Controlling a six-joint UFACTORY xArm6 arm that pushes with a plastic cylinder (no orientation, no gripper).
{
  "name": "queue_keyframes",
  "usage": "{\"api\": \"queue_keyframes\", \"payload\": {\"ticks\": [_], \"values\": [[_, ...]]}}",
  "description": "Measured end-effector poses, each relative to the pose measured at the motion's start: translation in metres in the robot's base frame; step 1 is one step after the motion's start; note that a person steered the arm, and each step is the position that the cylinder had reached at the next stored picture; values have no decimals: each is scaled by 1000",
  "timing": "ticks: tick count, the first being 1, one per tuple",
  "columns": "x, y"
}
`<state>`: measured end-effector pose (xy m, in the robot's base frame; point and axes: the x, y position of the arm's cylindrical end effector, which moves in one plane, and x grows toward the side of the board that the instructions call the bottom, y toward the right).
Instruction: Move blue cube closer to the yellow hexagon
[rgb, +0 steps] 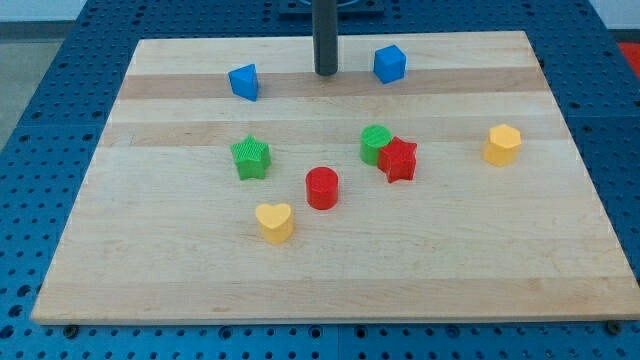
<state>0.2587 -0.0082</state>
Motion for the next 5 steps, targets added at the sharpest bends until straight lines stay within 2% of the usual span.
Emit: {"api": "queue_keyframes", "payload": {"ticks": [2, 5], "values": [[-23, 34], [4, 107]]}}
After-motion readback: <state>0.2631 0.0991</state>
